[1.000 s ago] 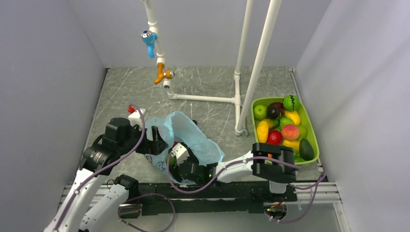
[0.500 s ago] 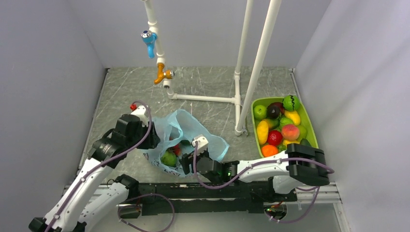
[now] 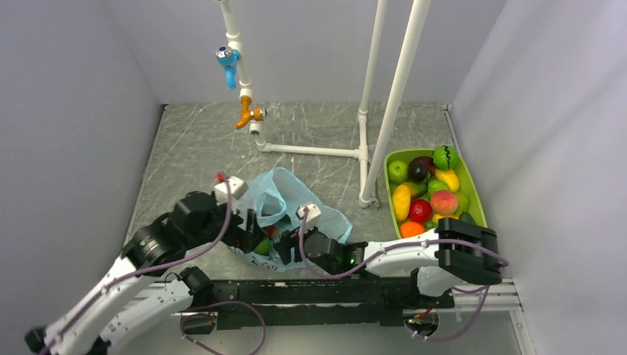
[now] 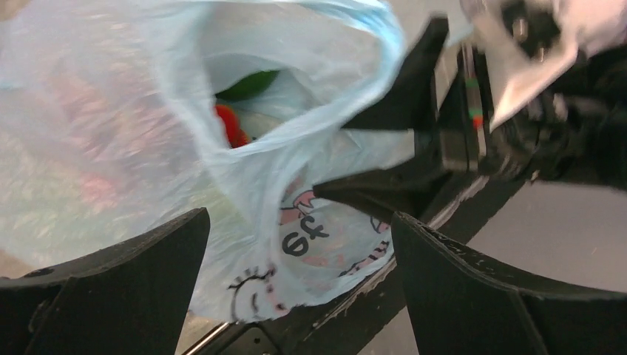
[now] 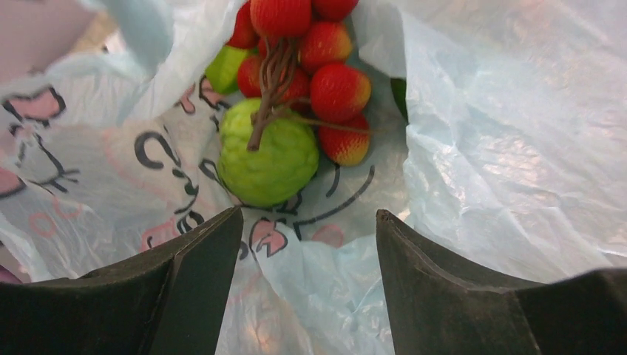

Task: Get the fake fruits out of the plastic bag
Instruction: Adjust the plastic bag at the center of the board.

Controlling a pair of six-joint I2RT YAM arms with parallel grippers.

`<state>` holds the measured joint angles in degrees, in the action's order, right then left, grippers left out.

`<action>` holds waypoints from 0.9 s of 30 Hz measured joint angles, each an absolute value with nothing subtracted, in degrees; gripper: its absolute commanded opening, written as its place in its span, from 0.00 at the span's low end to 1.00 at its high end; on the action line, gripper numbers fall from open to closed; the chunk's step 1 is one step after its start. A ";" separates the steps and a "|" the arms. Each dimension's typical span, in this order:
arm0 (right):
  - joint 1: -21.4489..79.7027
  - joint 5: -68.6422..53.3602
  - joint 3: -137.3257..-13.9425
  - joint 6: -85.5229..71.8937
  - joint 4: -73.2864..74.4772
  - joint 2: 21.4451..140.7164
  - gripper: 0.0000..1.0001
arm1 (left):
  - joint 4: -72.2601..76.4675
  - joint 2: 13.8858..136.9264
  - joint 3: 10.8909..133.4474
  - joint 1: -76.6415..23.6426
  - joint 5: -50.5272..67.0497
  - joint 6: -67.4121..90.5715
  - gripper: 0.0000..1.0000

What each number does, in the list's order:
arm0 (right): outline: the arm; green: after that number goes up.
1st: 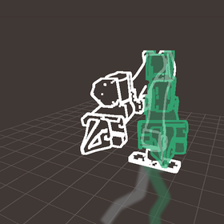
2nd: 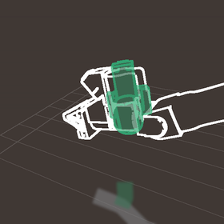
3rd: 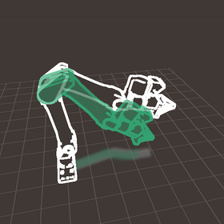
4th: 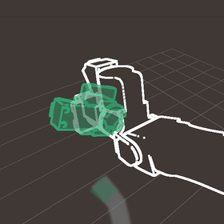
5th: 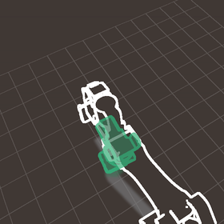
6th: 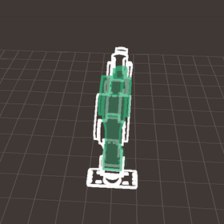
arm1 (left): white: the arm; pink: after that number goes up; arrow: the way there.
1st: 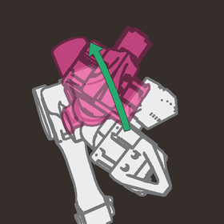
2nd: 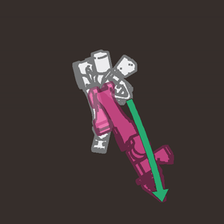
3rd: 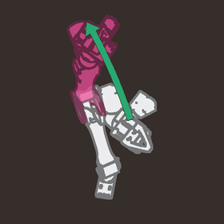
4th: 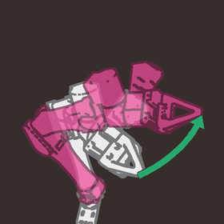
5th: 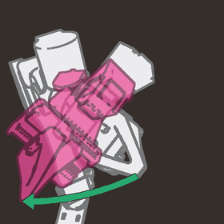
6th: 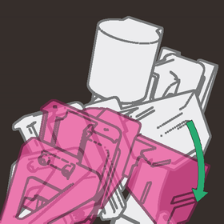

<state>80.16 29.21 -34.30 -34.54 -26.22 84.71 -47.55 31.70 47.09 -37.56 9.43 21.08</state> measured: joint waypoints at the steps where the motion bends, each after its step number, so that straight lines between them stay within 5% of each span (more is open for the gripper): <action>1: 79.31 28.51 -34.13 -35.07 -26.37 83.68 0.69 | -47.68 33.74 47.94 -42.30 5.19 20.84 0.99; 7: 76.69 27.75 -29.56 -37.65 -28.18 75.05 0.70 | -48.97 51.77 55.55 -67.09 -21.58 21.06 0.97; 11: 76.31 27.79 -27.00 -39.11 -28.82 72.31 0.69 | -53.12 64.75 60.62 -69.12 -37.56 25.93 0.62; 15: 76.31 26.87 -25.67 -39.88 -29.26 72.31 0.67 | -59.81 69.71 62.43 -68.69 -48.12 33.80 0.55; 16: 76.31 26.46 -25.45 -40.03 -29.69 72.55 0.66 | -60.99 69.47 62.41 -68.14 -48.97 34.79 0.46; 18: 76.31 25.32 -25.06 -40.40 -31.51 73.97 0.61 | -60.93 67.57 61.73 -65.76 -49.10 35.48 0.01; 24: 76.49 21.50 -23.42 -42.96 -36.67 83.83 0.40 | -57.04 50.09 53.45 -51.48 -36.99 34.65 0.00; 27: 76.62 20.99 -23.14 -43.86 -36.18 88.07 0.37 | -57.17 38.76 49.01 -45.15 -27.44 35.05 0.00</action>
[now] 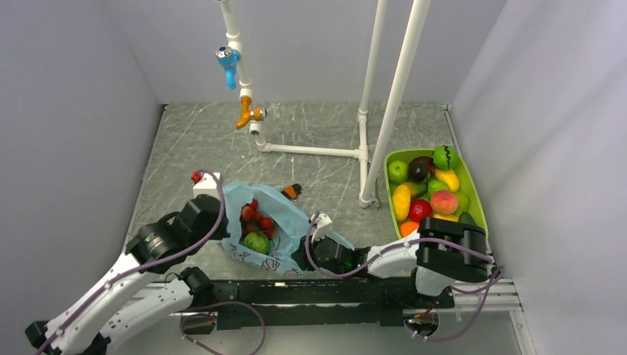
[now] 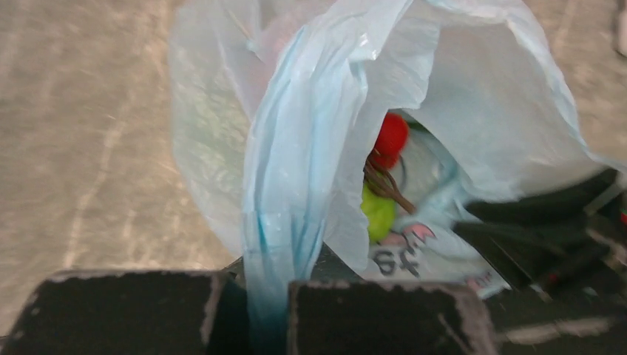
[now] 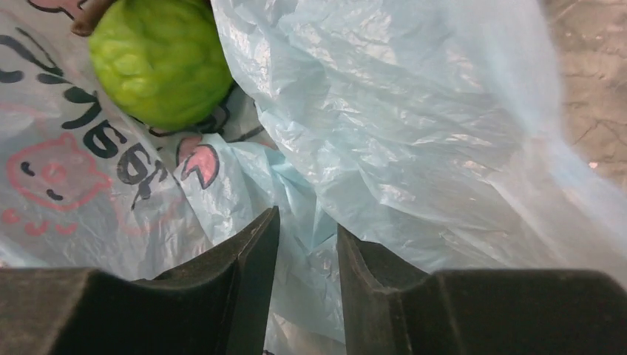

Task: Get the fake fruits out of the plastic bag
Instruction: Adjust the plastic bag at the center of the board, then take out the fake fruit from the plastic bag.

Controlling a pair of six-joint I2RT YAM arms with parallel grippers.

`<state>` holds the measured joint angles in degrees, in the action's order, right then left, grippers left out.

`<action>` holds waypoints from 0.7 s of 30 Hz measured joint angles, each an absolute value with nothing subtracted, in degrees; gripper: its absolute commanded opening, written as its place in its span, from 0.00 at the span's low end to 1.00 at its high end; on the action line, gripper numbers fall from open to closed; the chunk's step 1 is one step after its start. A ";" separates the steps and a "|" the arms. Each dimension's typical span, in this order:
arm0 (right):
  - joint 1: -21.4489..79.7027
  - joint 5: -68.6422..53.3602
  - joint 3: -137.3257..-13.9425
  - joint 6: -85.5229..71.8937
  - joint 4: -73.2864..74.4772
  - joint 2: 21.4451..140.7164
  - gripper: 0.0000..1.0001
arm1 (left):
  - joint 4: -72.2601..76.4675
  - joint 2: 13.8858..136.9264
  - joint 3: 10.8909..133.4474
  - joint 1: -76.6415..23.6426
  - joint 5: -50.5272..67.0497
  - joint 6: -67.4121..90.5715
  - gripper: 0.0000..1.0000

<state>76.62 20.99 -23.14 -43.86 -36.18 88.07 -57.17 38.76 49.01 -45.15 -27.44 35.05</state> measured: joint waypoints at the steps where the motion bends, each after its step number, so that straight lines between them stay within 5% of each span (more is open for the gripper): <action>1: 76.79 21.04 -23.31 -43.66 -35.46 88.64 0.37 | -57.69 36.16 48.23 -44.25 -24.32 35.31 0.00; 5: 78.24 21.63 -27.81 -40.75 -29.69 88.82 0.41 | -59.53 34.35 47.79 -43.57 -16.12 35.92 0.00; 16: 78.94 20.58 -45.45 -29.54 -22.11 87.57 0.85 | -63.18 34.81 47.79 -43.51 -11.73 37.39 0.00; 21: 78.52 20.47 -50.59 -27.00 -19.40 91.02 0.84 | -63.33 33.10 47.79 -43.51 -11.77 37.78 0.00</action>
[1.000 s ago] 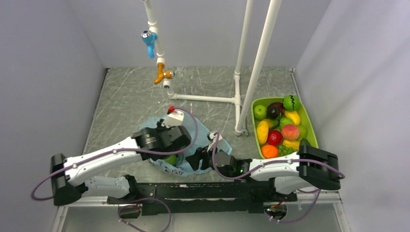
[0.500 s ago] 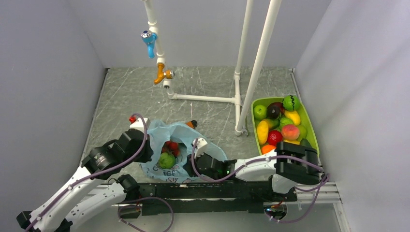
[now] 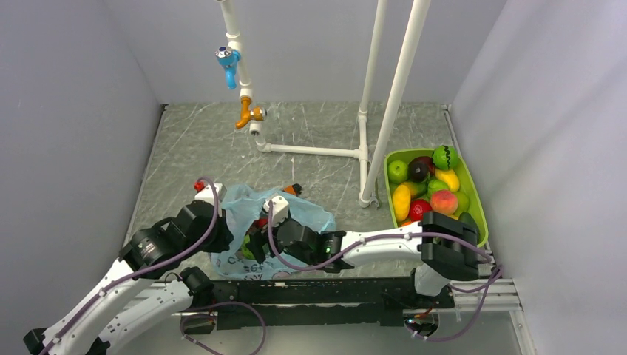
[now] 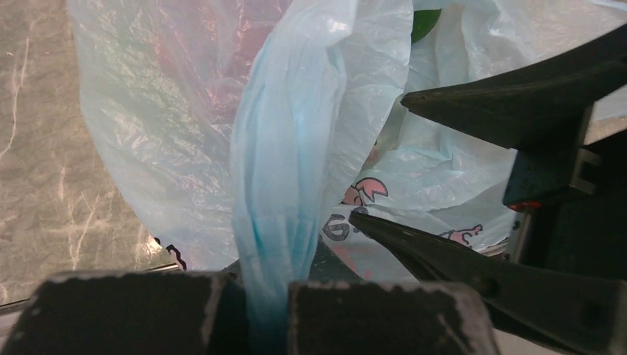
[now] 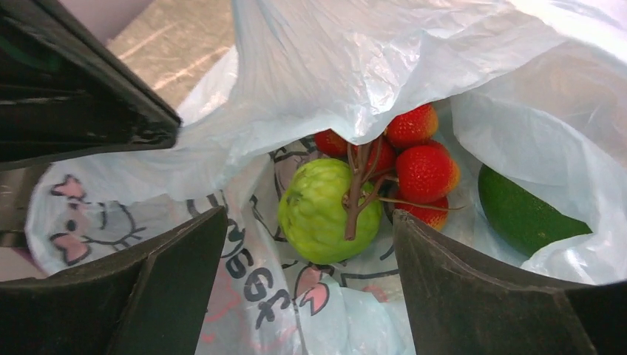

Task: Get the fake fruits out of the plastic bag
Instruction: Take out the fake fruit from the plastic bag.

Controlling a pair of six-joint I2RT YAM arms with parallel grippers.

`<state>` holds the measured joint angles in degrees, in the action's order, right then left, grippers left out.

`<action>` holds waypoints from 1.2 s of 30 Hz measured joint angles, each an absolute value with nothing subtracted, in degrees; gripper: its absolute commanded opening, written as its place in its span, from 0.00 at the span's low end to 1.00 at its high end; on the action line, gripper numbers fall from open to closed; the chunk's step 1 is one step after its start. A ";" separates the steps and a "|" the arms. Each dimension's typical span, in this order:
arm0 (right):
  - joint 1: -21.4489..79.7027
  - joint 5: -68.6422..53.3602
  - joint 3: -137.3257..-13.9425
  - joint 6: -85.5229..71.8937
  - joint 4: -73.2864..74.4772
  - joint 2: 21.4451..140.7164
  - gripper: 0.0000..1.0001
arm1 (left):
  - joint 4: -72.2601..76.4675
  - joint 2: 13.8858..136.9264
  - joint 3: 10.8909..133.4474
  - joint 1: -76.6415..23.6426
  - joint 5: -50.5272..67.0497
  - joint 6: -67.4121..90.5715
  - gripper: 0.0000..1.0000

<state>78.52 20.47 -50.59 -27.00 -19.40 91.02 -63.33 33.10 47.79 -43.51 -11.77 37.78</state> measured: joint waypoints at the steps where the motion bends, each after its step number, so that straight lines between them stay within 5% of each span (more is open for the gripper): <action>1: 78.41 20.53 -51.27 -26.89 -18.81 91.88 0.84 | -63.35 32.84 47.79 -43.51 -11.81 37.80 0.00; 9: 75.07 18.61 -50.00 -27.03 -18.74 93.32 0.60 | -63.31 32.34 47.79 -43.46 -11.81 38.15 0.00; 26: 73.06 12.86 -55.90 -28.62 -17.45 102.69 0.55 | -63.29 32.38 47.77 -43.46 -11.68 38.15 0.00; 36: 72.95 12.95 -59.31 -28.53 -14.76 103.83 0.12 | -63.26 32.38 47.70 -43.46 -11.64 38.15 0.00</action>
<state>72.95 12.95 -59.31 -28.53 -14.76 103.83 -63.26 32.38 47.70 -43.46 -11.64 38.15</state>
